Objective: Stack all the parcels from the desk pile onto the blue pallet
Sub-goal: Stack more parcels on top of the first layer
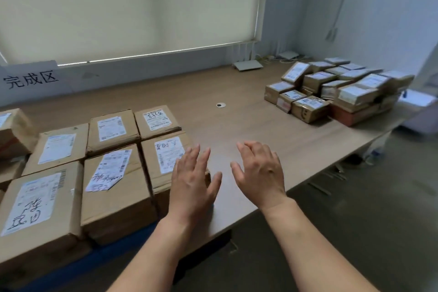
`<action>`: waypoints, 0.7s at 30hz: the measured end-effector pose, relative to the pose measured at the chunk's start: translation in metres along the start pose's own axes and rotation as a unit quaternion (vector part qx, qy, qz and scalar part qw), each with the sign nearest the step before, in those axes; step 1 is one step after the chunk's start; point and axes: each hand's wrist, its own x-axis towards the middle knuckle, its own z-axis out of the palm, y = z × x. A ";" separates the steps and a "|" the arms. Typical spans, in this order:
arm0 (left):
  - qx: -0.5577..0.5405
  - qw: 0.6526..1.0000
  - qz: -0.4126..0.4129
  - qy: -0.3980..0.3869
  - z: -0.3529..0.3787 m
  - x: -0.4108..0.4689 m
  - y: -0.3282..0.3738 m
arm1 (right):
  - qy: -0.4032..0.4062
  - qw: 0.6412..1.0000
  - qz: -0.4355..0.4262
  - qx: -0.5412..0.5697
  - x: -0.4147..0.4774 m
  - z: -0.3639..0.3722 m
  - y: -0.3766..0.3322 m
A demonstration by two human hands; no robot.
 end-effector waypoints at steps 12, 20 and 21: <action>0.006 0.993 0.085 -0.078 0.084 0.037 0.078 | 0.010 0.992 0.110 -0.057 -0.026 -0.010 0.115; 0.014 0.987 0.098 -0.126 0.164 0.102 0.126 | -0.039 0.981 0.160 -0.098 -0.003 0.010 0.208; 0.014 0.986 0.093 -0.135 0.175 0.114 0.133 | -0.047 0.980 0.164 -0.102 0.005 0.015 0.223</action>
